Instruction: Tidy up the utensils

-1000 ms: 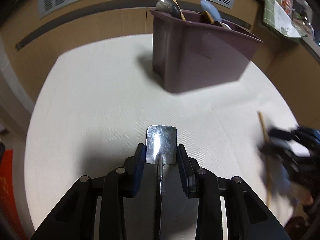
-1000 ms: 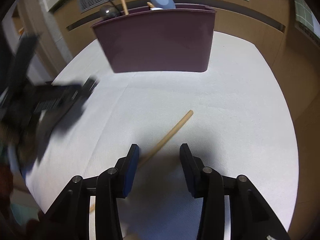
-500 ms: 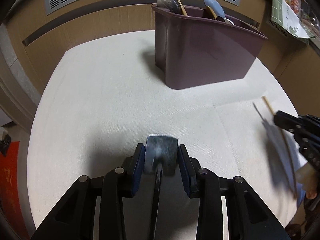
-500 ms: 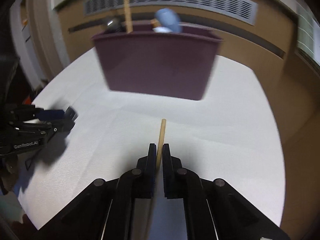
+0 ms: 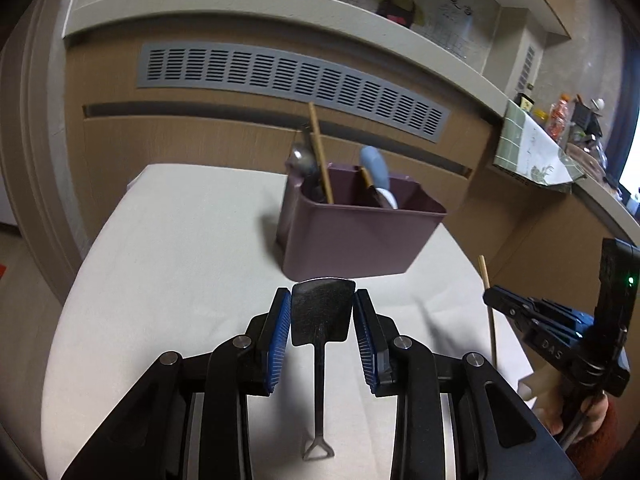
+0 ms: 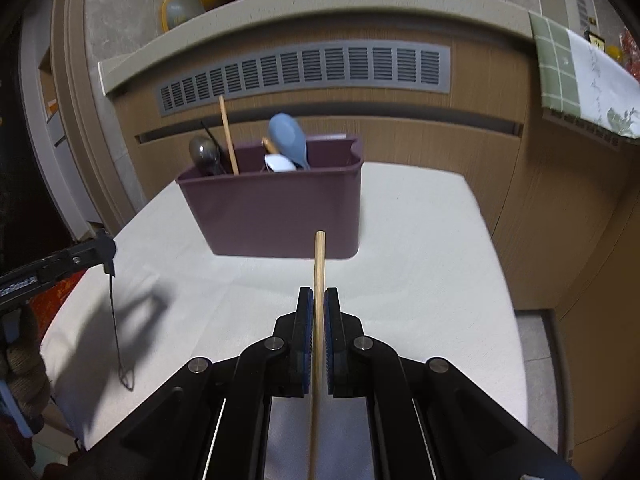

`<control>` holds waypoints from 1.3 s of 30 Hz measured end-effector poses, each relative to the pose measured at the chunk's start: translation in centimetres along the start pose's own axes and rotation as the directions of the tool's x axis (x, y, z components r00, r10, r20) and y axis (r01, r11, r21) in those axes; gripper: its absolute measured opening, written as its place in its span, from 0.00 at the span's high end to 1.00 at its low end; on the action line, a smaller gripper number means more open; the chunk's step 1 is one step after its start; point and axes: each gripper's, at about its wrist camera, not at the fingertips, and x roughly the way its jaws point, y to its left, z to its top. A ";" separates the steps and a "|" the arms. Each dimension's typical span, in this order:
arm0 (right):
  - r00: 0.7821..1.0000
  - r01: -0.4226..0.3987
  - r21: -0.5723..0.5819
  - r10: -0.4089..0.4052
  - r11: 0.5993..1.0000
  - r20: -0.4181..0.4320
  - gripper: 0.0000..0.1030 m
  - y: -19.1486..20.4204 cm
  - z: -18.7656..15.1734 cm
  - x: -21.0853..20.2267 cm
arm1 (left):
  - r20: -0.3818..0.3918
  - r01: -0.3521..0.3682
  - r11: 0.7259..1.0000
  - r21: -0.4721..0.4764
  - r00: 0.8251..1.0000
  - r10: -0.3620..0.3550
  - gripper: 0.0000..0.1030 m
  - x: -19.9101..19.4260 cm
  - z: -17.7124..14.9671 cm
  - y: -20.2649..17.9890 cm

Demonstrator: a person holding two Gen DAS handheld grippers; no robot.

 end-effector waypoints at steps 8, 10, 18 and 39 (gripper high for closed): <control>0.999 0.029 -0.023 -0.028 0.999 0.025 0.96 0.4 0.5 0.0 | 0.010 -0.011 1.000 0.008 1.000 0.011 0.69 0.3 0.8 -0.4; 0.999 0.031 -0.019 -0.030 0.999 0.024 0.96 0.4 0.6 0.1 | 0.015 -0.007 1.000 0.010 1.000 0.007 0.69 0.1 0.9 -0.5; 0.999 0.042 -0.023 -0.042 0.999 0.025 0.96 0.4 0.5 0.1 | 0.025 -0.020 1.000 0.004 0.999 0.020 0.69 -0.1 1.1 -0.7; 0.999 0.038 -0.028 -0.038 0.999 0.023 0.96 0.5 0.6 0.1 | 0.032 -0.051 0.998 -0.027 0.998 0.052 0.90 -0.3 2.1 0.4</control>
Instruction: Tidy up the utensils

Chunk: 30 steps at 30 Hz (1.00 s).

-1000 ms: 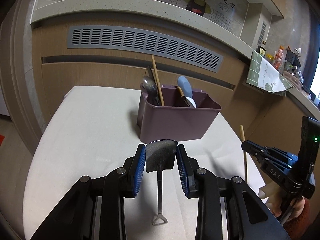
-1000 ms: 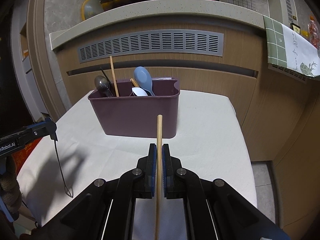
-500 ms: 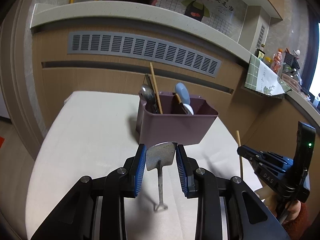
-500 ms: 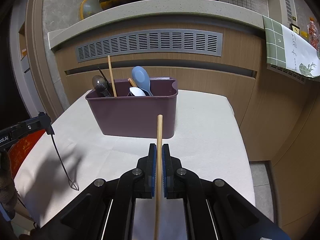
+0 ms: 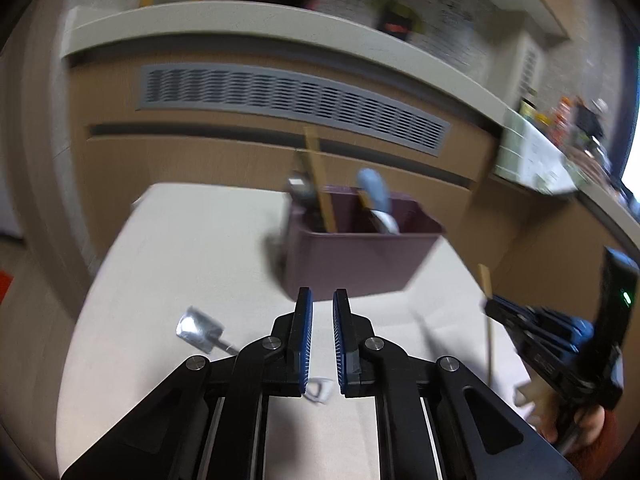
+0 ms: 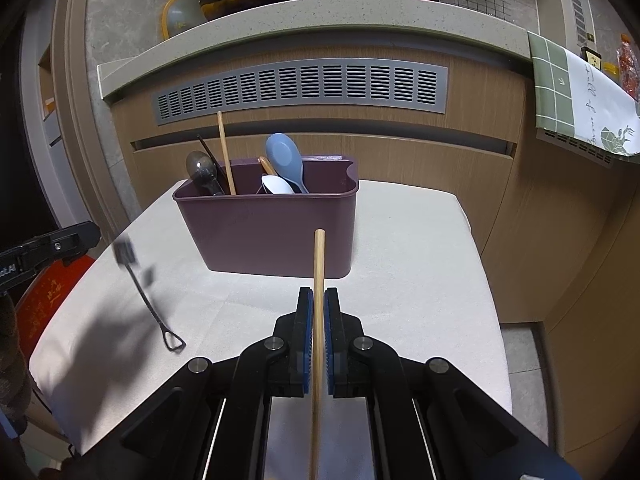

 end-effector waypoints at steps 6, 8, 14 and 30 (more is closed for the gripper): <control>1.000 0.013 -0.002 -0.013 1.000 -0.009 0.96 -0.2 -0.3 0.3 | -0.120 -0.155 0.951 -0.267 0.985 0.127 0.88 1.2 -2.4 7.3; 1.000 0.002 0.006 -0.001 1.000 -0.020 0.96 -0.3 -0.4 0.6 | -0.186 -0.198 0.915 -0.351 0.973 0.139 0.84 1.9 -4.0 9.5; 1.000 -0.008 -0.016 0.008 1.000 -0.030 0.96 0.3 -0.8 1.0 | -0.279 -0.203 0.880 -0.430 0.957 0.084 0.74 6.3 -5.2 10.9; 0.951 -0.049 -0.062 0.028 0.997 -0.307 0.90 -0.9 -3.4 7.3 | -0.277 -0.132 0.986 0.097 0.948 0.155 0.65 9.9 -4.8 3.3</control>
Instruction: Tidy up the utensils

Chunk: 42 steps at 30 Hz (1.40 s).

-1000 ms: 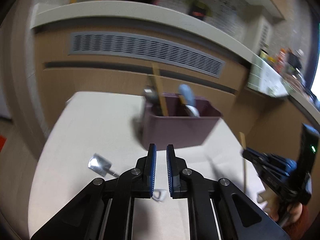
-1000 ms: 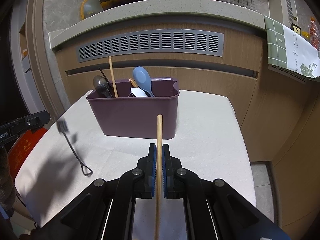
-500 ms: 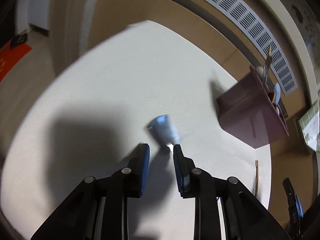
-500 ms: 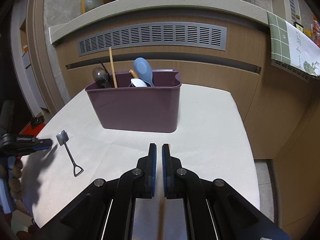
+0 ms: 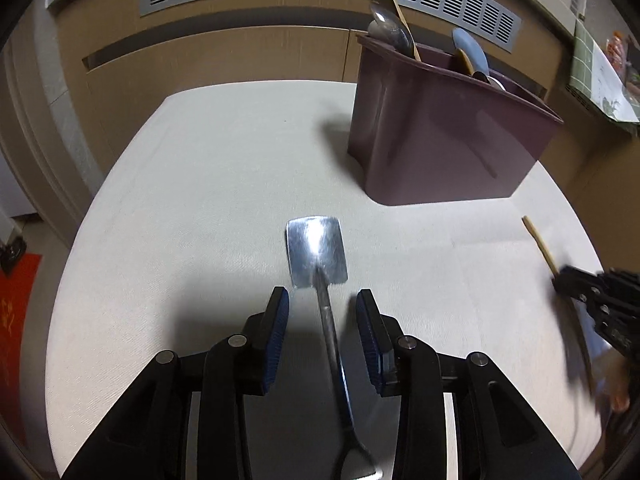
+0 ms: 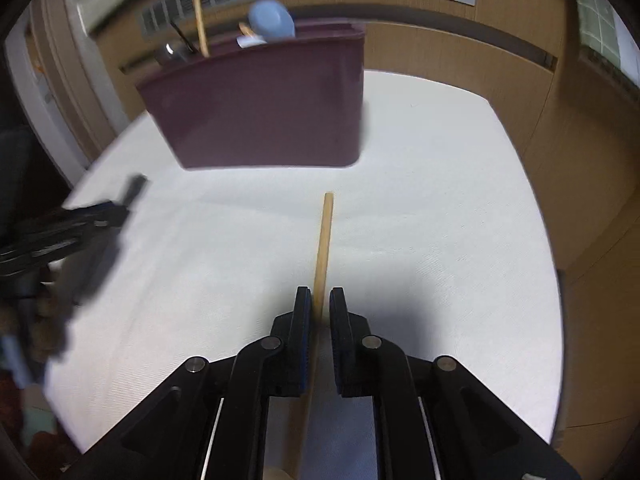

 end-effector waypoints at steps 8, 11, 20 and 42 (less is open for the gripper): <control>0.999 0.008 -0.033 -0.007 0.999 0.033 0.96 1.0 0.5 -0.3 | -0.031 -0.057 0.996 -0.064 0.998 0.056 0.59 2.1 2.9 -0.4; 0.998 0.010 -0.012 -0.010 1.000 0.063 0.96 0.5 0.3 -1.4 | -0.036 -0.105 0.993 -0.049 0.994 0.103 0.59 3.1 4.0 -1.1; 0.971 -0.046 0.062 0.030 0.997 0.238 0.96 -1.1 0.7 -6.6 | 0.150 0.035 0.998 -0.045 0.988 -0.028 0.68 -3.5 1.0 -1.7; 0.687 -0.095 0.115 -0.018 0.989 0.727 0.96 -2.7 16.3 -14.9 | 0.793 0.254 0.966 -0.041 0.596 -0.123 0.68 -11.2 15.1 -4.3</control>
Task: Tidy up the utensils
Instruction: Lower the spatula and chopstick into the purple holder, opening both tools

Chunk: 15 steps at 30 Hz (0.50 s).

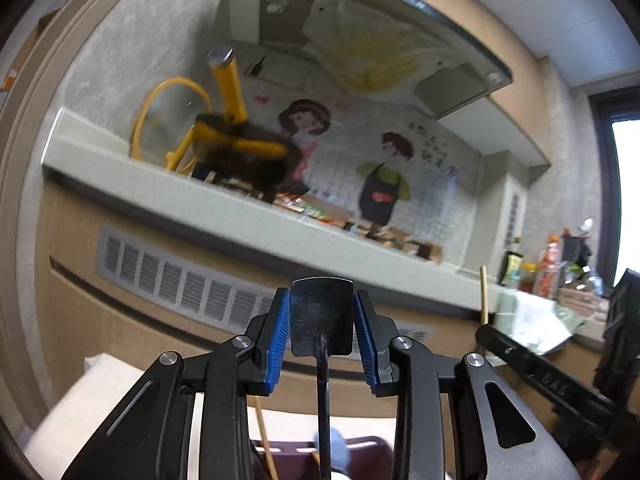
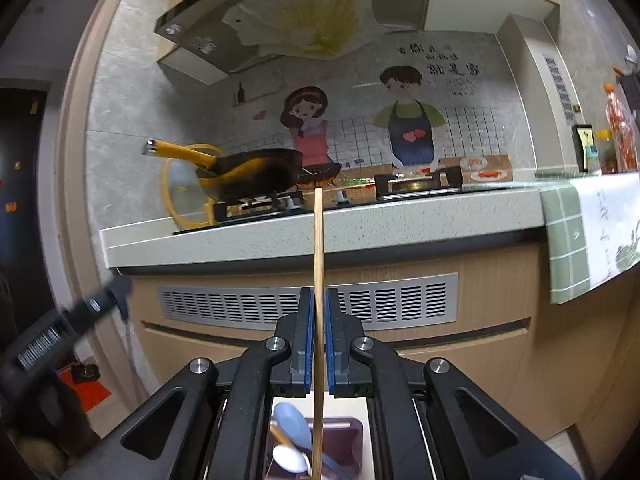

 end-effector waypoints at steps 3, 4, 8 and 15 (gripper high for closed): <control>1.000 0.007 -0.010 -0.007 1.000 -0.024 0.96 -0.3 -1.4 2.5 | -0.021 -0.035 0.999 0.000 0.999 0.035 0.68 2.6 -2.0 0.7; 0.999 0.007 -0.020 -0.007 1.000 -0.036 0.96 -0.3 -1.9 3.5 | -0.022 -0.043 0.999 0.009 0.999 0.044 0.68 3.1 -2.4 0.8; 0.998 0.009 -0.033 -0.011 0.999 -0.067 0.96 -0.7 -3.4 6.3 | -0.033 -0.046 0.999 0.011 0.998 0.046 0.68 4.7 -4.1 0.6; 0.997 0.012 -0.047 -0.015 0.999 -0.081 0.96 -1.1 -6.6 7.7 | -0.125 -0.016 1.000 0.017 0.992 0.018 0.68 4.9 -6.9 1.4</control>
